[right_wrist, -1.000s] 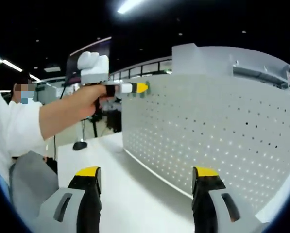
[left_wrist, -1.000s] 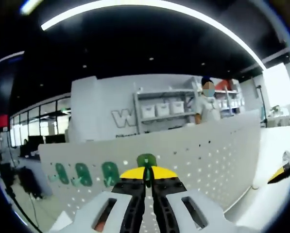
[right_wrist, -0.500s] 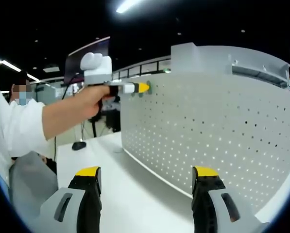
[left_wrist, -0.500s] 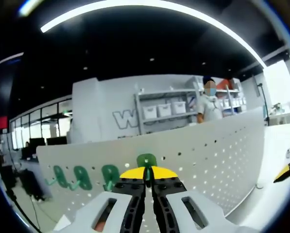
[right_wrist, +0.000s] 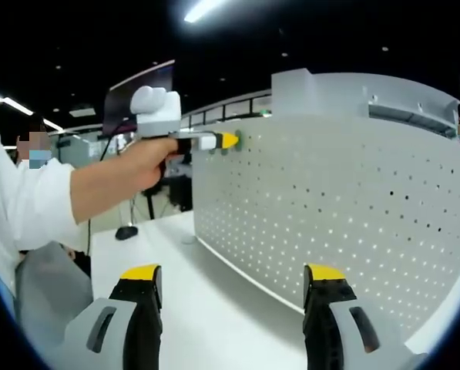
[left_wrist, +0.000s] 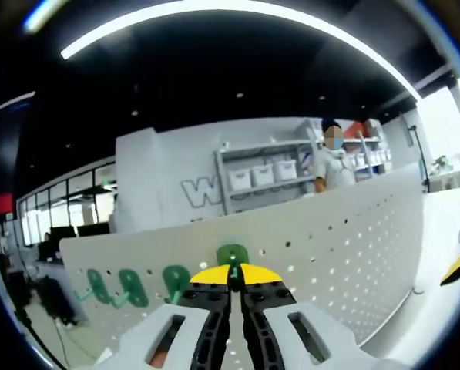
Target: Insert the hook assembly into the mounting plate slot until the hook locks in place.
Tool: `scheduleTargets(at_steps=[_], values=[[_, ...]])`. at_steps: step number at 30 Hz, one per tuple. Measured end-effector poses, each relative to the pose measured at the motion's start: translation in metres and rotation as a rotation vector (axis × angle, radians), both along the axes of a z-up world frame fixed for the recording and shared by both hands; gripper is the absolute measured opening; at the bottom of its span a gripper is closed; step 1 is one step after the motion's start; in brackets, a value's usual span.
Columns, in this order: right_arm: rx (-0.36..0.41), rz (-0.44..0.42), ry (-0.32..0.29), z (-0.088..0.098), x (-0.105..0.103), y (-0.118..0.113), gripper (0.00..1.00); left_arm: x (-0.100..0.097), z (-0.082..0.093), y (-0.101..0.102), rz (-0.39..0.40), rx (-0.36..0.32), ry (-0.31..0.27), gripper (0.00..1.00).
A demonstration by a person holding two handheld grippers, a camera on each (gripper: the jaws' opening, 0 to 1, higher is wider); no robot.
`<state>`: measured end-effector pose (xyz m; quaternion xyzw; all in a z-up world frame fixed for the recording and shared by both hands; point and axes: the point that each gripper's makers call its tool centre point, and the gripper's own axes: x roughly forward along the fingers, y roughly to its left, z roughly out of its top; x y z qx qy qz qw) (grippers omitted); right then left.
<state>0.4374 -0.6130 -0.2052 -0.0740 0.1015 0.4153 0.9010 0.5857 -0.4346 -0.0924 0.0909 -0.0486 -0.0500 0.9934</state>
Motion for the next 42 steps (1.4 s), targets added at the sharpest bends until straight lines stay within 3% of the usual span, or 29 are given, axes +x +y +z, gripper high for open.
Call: scheduleTargets(at_steps=[4,22,42], values=[[-0.003,0.001,0.007,-0.003,0.0,0.0,0.75,-0.001,0.0,0.0,0.007,0.024,-0.013,0.03],[-0.024,0.018,-0.01,0.001,0.002,0.006,0.74,-0.001,-0.005,0.001,0.03,-0.008,-0.078,0.03],[-0.031,0.006,0.004,-0.007,0.004,-0.001,0.74,0.006,-0.01,-0.001,0.067,0.093,-0.107,0.03]])
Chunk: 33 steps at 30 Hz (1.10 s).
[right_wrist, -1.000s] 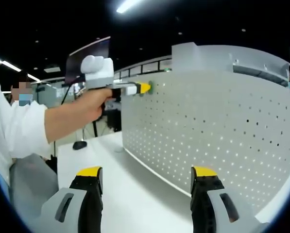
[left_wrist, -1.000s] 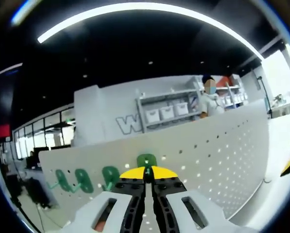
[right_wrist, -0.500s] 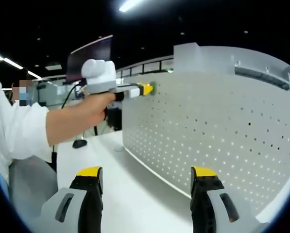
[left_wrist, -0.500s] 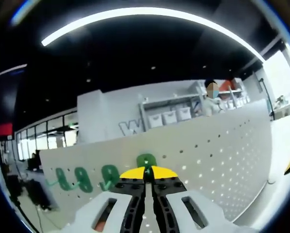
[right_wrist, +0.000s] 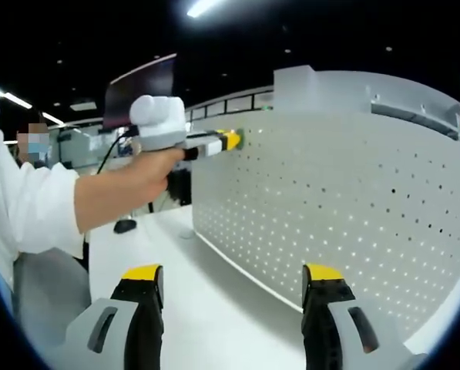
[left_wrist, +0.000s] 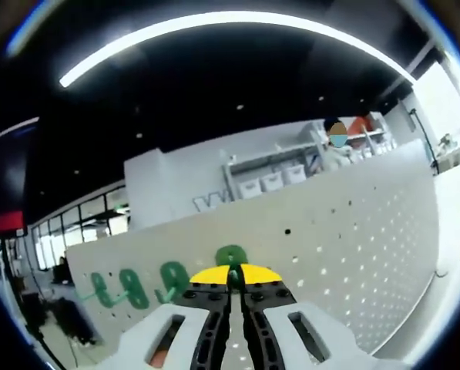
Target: Insert the hook assembly into the mounting plate slot until the hook locks in place.
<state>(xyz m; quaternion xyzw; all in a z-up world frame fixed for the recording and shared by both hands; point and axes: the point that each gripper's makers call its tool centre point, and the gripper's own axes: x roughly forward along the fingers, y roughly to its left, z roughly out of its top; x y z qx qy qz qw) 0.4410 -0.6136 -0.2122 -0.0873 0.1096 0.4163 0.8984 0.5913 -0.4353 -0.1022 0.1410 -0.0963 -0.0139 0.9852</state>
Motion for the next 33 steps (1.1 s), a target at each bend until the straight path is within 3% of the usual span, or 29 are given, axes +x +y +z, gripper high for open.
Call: scheduleTargets(at_steps=[8,20,33], values=[[0.001,-0.007,-0.003,0.001,0.0,-0.002,0.74,0.0,0.0,0.001,-0.012,-0.015,0.0,0.04],[0.01,0.007,-0.008,0.004,-0.002,0.005,0.74,0.001,-0.01,0.0,-0.054,-0.041,0.064,0.1],[0.024,0.021,-0.012,0.005,-0.003,0.013,0.74,-0.026,-0.017,-0.007,-0.117,-0.097,0.085,0.26]])
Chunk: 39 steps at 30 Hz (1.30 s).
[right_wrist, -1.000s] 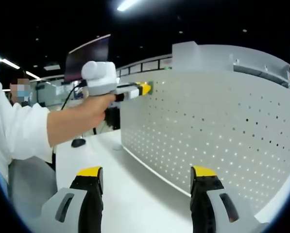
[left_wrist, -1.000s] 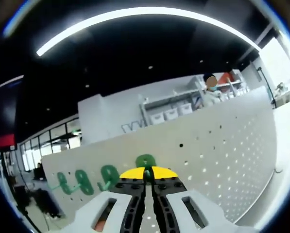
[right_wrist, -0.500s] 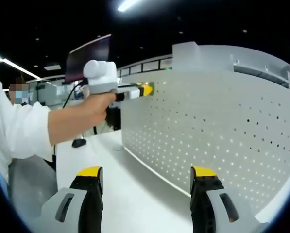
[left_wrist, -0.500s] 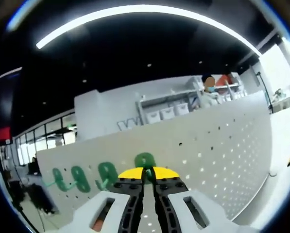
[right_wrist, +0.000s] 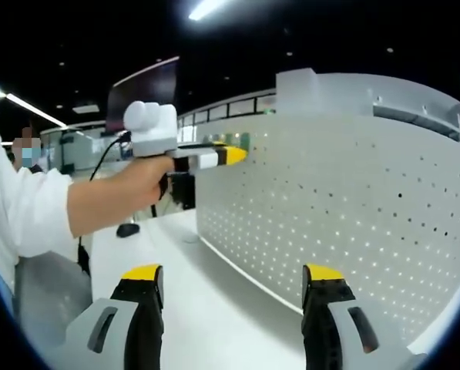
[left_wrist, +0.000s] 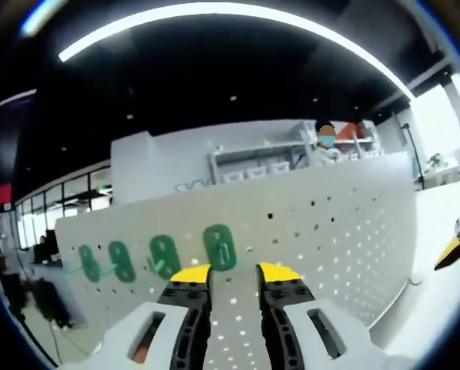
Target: Insert the hook assembly into the mounting plate slot until the hook locks in place.
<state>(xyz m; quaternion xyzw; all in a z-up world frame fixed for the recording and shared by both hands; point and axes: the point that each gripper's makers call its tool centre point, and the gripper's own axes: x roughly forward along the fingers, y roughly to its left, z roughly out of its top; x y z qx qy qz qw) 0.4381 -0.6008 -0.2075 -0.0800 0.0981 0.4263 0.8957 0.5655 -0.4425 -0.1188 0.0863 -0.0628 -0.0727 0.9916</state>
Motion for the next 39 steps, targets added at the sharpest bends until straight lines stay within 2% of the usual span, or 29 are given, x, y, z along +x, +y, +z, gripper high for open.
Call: scheduleTargets(at_steps=[4,8,14,18,22,28,35,39], values=[[0.005,0.01,-0.004,0.001,-0.003,0.005,0.74,-0.008,-0.001,-0.002,-0.015,-0.003,0.011,0.29],[0.008,0.019,-0.012,0.004,-0.005,0.006,0.74,-0.016,-0.002,-0.006,-0.046,-0.061,0.026,0.34],[0.015,0.018,-0.022,0.009,-0.008,0.006,0.75,-0.03,-0.007,-0.011,-0.063,-0.056,0.043,0.37],[0.021,0.019,-0.034,0.015,-0.011,0.005,0.75,-0.039,-0.005,-0.009,-0.072,-0.058,0.044,0.39],[0.033,0.014,-0.043,0.02,-0.014,0.004,0.75,-0.053,0.0,-0.008,-0.098,-0.057,0.047,0.46],[0.035,0.011,-0.056,0.026,-0.024,0.004,0.76,-0.081,-0.006,-0.003,-0.126,-0.055,0.084,0.55],[0.029,0.002,-0.043,0.027,-0.037,0.005,0.77,-0.118,-0.023,0.013,-0.145,-0.12,0.139,0.62],[0.03,-0.005,-0.048,0.032,-0.044,0.006,0.78,-0.135,-0.025,0.02,-0.147,-0.142,0.151,0.65]])
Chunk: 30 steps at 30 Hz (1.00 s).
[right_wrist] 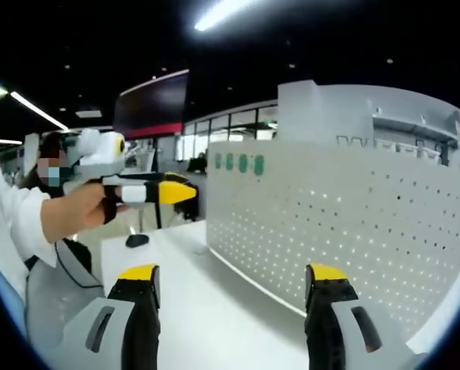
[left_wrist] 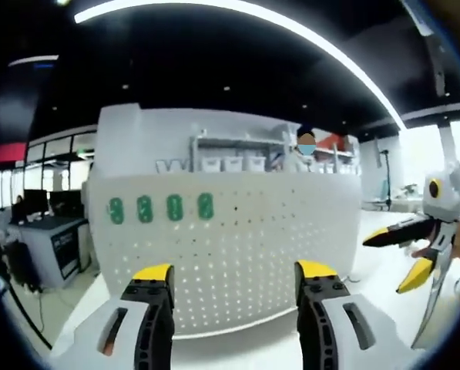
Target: Insert the hook assembly into the mounting plate slot until the hook locks in place.
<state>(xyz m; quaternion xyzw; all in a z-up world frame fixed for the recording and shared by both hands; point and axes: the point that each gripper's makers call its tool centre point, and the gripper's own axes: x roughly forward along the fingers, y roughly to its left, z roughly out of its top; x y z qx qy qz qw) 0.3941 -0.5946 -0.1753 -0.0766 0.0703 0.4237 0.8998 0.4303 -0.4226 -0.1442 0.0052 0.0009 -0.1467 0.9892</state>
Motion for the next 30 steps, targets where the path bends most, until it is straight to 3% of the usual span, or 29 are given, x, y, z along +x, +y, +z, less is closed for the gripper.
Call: scheduleTargets(at_steps=[14,24,30], values=[[0.025,-0.075,0.001,0.015,-0.019,-0.006,0.79,-0.049,-0.005,0.011,-0.043,-0.006,0.023,0.74],[0.09,-0.121,-0.057,0.031,-0.028,-0.003,0.81,-0.062,-0.016,0.033,-0.056,-0.022,0.051,0.75],[0.11,-0.158,-0.069,0.025,-0.027,-0.007,0.83,-0.067,-0.028,0.038,-0.086,-0.003,0.066,0.76]])
